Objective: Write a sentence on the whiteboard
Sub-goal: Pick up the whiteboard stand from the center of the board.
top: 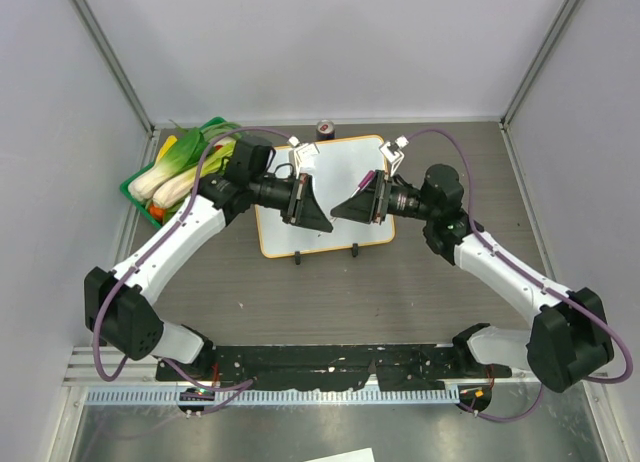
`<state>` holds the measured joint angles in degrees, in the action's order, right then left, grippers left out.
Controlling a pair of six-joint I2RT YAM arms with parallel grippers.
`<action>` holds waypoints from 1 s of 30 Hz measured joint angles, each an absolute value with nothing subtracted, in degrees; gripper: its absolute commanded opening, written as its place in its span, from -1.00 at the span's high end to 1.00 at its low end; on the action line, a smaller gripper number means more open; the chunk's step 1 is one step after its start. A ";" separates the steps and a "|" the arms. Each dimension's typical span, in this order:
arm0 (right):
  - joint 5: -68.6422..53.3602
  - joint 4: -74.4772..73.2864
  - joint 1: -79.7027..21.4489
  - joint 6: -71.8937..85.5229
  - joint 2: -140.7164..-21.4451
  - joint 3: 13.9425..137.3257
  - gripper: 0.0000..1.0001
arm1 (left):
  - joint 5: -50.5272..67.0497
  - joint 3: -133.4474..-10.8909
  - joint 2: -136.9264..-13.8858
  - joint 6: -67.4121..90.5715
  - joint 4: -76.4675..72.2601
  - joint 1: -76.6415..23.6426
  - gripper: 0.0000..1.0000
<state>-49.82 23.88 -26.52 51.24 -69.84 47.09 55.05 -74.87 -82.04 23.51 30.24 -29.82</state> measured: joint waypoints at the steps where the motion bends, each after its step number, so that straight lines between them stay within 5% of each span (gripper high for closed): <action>1: -49.98 24.01 -26.52 51.35 -70.19 47.09 -0.07 | 55.31 -74.87 -82.04 23.51 30.24 -29.82 1.00; 13: -53.04 28.53 -26.44 55.64 -72.53 47.09 0.37 | 57.93 -74.87 -82.02 23.79 29.26 -29.82 1.00; 19: -53.49 29.04 -26.52 56.31 -72.77 47.09 0.98 | 58.76 -74.72 -81.43 23.81 28.97 -29.82 1.00; 23: -53.56 29.10 -26.68 55.99 -72.79 47.09 0.97 | 58.61 -74.70 -81.12 23.68 29.17 -29.82 1.00; 25: -53.49 28.93 -26.81 55.70 -72.79 47.09 0.97 | 58.50 -74.70 -81.10 23.49 29.56 -29.82 0.84; 30: -52.80 25.93 -27.31 52.84 -72.66 47.37 0.97 | 55.46 -74.26 -80.66 22.41 30.46 -29.85 -0.17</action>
